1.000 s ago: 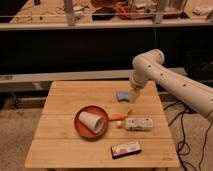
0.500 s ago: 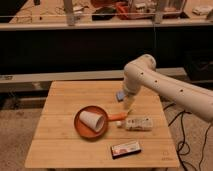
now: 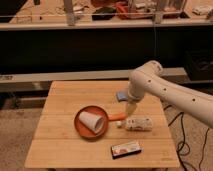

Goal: Move the arm in a circular motion

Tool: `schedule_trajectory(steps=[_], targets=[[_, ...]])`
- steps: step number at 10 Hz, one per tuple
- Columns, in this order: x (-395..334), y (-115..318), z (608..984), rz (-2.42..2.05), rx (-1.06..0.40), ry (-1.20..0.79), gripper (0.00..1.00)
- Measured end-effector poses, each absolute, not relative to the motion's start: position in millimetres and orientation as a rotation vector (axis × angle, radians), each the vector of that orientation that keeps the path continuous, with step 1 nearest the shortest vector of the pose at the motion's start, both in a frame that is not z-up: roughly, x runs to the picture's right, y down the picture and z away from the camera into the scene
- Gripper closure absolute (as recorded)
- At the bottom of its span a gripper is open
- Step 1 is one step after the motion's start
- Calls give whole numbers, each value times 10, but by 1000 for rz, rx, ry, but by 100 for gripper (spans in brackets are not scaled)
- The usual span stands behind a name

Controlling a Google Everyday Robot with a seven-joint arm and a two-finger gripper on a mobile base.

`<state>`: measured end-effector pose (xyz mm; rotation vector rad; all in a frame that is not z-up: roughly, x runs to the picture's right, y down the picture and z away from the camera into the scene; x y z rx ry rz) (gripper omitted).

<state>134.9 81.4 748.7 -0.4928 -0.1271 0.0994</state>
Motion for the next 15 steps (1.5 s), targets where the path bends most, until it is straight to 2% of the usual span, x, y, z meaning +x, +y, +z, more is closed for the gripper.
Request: schedule_trajectory(steps=[3,10,15], targets=[[1733,845,7434,136,-489,-126,20],[2237,545,7655,228,-499,-72,20],[2083,344,7827,221,-504,-73,20]])
